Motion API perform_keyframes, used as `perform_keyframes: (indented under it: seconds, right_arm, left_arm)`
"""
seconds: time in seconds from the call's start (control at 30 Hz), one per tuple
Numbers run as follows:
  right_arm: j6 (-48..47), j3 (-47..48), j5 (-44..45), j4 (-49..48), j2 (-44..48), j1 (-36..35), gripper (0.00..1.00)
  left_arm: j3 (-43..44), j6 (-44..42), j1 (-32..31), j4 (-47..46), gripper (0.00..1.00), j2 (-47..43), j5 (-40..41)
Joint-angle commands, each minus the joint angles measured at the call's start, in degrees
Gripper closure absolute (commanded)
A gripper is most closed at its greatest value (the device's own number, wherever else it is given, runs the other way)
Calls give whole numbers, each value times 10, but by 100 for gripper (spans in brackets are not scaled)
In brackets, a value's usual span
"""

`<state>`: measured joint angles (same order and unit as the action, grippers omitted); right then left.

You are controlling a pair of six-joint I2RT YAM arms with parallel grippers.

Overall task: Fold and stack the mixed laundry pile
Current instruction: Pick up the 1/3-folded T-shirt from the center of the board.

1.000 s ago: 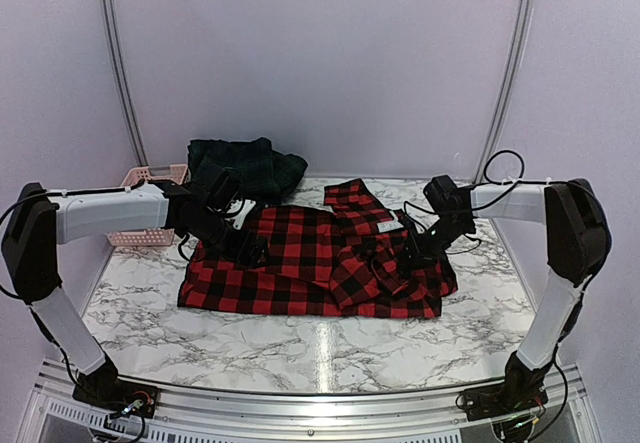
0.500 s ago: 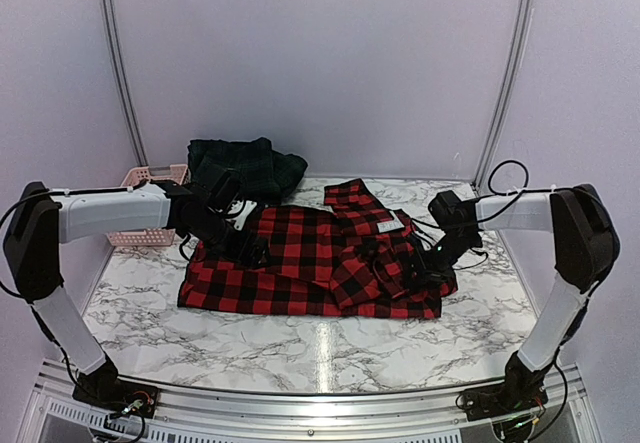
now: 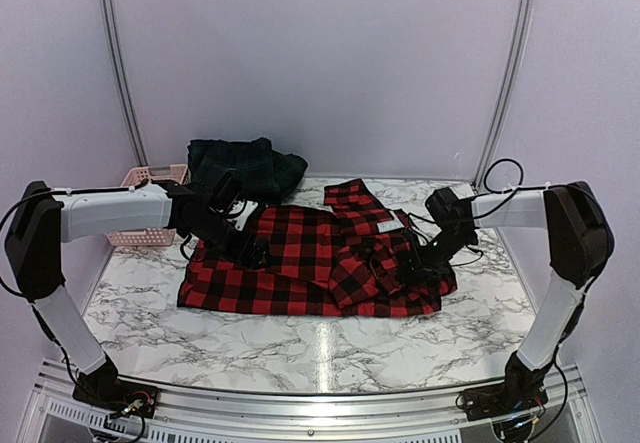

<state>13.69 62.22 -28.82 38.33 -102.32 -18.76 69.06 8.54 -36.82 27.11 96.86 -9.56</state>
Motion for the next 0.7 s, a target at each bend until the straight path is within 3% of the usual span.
perform_keyframes:
  seconds: [0.0,0.2,0.3,0.37,0.5,0.67]
  right_arm:
    - [1,48,-12,-8,-2,-5,92]
    - [-4,75,5,10,-8,-5,98]
    - [-9,80,35,39,-4,-5,79]
    - [-16,74,59,55,7,-2,72]
    - [-25,47,82,78,46,14,70]
    - [-2,10,-10,60,98,18,67]
  left_arm:
    - [10,-8,2,10,1,0,4]
    - [11,-11,2,10,1,3,7]
    - [12,-13,2,10,1,3,11]
    - [12,-14,2,10,1,3,14]
    - [13,-14,3,13,1,3,16]
    - [14,-16,3,15,1,4,13]
